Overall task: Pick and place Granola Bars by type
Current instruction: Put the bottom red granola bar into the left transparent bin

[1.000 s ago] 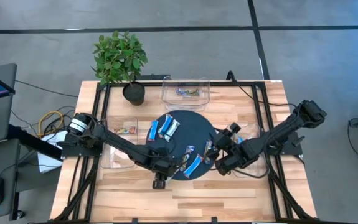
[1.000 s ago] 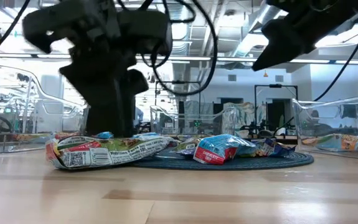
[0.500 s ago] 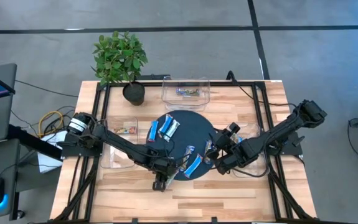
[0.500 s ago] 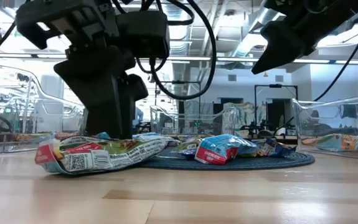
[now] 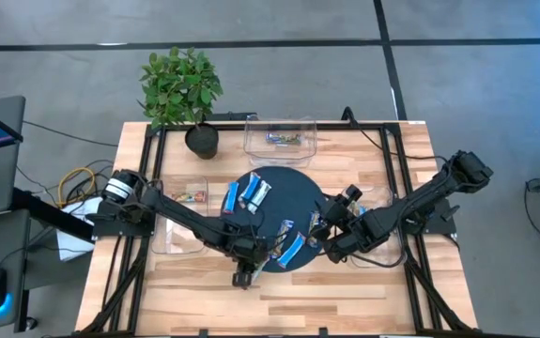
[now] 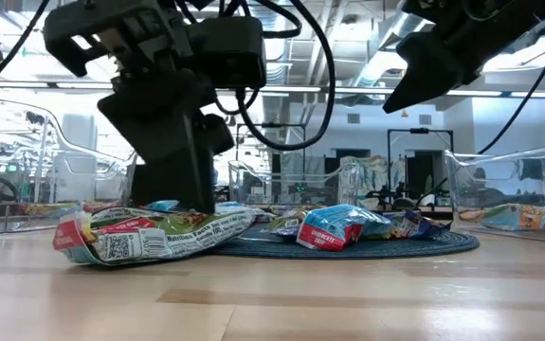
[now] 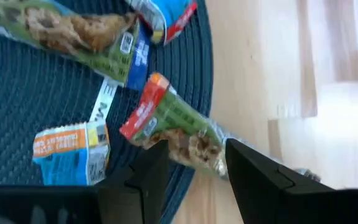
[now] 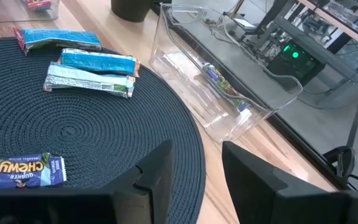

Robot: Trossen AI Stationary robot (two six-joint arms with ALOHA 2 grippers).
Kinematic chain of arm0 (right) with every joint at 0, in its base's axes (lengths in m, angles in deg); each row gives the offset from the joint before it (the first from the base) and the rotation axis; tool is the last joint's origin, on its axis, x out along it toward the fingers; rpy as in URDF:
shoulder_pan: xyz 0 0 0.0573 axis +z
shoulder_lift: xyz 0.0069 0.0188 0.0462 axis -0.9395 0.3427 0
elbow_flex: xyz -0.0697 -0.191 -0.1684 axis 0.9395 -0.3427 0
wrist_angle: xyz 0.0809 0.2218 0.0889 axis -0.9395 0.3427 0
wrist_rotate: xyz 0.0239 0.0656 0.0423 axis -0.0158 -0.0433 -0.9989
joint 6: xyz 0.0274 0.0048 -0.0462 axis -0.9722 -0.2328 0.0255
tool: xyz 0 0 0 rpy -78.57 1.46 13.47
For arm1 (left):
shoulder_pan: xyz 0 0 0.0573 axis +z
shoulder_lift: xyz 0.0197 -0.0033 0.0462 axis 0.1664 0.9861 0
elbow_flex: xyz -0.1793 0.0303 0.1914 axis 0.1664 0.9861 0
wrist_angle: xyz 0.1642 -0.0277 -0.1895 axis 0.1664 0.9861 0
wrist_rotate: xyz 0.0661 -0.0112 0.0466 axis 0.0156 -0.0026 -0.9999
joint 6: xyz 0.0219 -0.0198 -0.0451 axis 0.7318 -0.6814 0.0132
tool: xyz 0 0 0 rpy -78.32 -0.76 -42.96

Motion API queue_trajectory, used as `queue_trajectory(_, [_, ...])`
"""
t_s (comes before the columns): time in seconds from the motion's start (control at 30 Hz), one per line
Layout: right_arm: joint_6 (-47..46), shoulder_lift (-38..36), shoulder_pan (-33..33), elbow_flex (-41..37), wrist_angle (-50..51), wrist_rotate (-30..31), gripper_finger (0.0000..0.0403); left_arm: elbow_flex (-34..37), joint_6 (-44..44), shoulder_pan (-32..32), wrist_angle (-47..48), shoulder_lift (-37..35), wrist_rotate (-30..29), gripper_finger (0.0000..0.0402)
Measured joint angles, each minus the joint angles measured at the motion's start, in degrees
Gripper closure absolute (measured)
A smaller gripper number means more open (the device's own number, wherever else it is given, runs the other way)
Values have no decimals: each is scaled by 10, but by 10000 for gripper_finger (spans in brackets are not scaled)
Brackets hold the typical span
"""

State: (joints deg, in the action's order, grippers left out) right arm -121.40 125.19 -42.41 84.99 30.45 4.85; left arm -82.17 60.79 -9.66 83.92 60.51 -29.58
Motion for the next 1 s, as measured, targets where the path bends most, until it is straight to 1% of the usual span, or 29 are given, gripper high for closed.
queue_trajectory(0.07, [0, 0, 0, 0, 0, 0, 270, 0, 5, 0, -14, 7, 1, 248])
queue_trajectory(0.27, [0, 0, 0, 0, 0, -1, 268, 0, 21, 0, -12, 15, 3, 248])
queue_trajectory(0.43, [0, 0, 0, 0, 0, -1, 270, 0, 56, 0, -8, 19, 4, 248])
queue_trajectory(0.57, [0, 0, 0, 0, 0, 0, 269, 0, 61, 0, -7, 19, 4, 254])
queue_trajectory(0.7, [0, 0, 0, 0, 0, 0, 270, 0, 70, 0, -3, 19, 4, 282])
queue_trajectory(1.0, [0, 0, 0, 0, 1, 0, 269, -1, 88, 0, -2, 18, 4, 384])
